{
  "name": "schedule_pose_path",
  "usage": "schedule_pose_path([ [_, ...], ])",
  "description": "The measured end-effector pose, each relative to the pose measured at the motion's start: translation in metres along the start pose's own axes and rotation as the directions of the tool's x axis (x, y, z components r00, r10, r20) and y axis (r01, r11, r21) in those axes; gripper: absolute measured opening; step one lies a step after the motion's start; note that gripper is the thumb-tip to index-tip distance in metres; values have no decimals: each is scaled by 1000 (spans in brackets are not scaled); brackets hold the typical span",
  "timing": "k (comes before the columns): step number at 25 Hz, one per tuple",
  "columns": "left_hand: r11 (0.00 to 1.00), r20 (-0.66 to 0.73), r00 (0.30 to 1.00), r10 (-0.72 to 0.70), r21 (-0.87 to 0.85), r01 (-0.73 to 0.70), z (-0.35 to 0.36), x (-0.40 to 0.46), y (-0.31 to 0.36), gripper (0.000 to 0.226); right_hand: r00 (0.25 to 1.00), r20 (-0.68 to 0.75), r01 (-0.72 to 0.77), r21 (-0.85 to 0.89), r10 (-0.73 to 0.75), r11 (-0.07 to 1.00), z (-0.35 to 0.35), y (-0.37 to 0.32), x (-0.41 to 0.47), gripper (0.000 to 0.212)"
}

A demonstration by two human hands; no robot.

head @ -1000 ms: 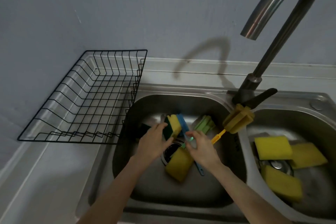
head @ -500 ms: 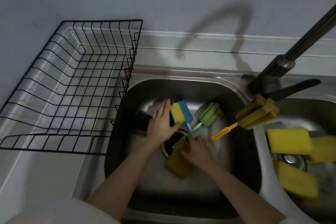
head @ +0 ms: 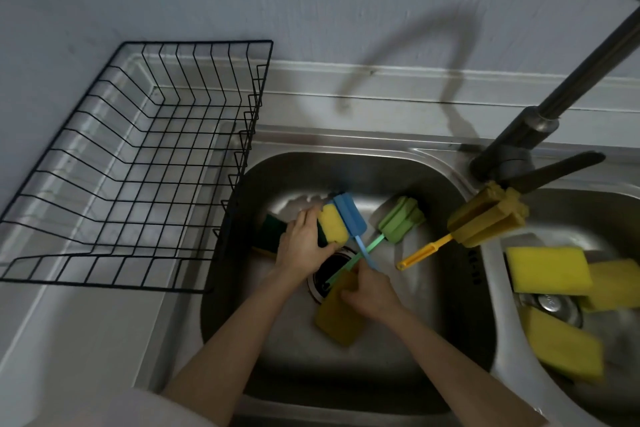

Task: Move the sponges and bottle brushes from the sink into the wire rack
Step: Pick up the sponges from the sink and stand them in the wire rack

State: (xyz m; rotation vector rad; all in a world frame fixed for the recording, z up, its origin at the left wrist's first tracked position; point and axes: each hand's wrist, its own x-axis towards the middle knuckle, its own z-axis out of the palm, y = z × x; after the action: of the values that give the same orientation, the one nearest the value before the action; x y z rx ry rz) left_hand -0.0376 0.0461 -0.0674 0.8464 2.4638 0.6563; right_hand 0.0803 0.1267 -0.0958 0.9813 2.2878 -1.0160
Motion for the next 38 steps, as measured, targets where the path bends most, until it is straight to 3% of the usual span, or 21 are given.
schedule_pose_path([
  [7,964,-148,987,-57,-266,15,-18,-26,17,70,975,-222,34,200,12,979,-41,12,-26,62],
  [11,943,-234,971,-54,-333,-28,-35,-35,35,67,941,-337,76,237,9,969,-63,14,-40,59],
  [16,915,-355,933,-65,-395,-87,-59,-48,52,64,877,-479,212,427,22,879,-76,-7,-60,47],
  [19,895,-379,923,-66,-432,-114,-67,-58,59,67,877,-481,311,552,-9,773,-82,-29,-73,48],
  [25,797,-493,862,-115,-564,-216,-83,-73,70,76,877,-448,439,596,-175,672,-93,-56,-97,52],
  [30,794,-549,832,-76,-538,-283,-102,-82,74,67,874,-398,486,700,-280,523,-98,-70,-113,19],
  [34,826,-614,789,-17,-453,-335,-121,-86,75,71,823,-462,566,617,-331,546,-104,-88,-124,24],
  [38,828,-669,741,-64,-450,-335,-145,-86,69,68,775,-495,624,501,-393,599,-115,-112,-125,18],
])
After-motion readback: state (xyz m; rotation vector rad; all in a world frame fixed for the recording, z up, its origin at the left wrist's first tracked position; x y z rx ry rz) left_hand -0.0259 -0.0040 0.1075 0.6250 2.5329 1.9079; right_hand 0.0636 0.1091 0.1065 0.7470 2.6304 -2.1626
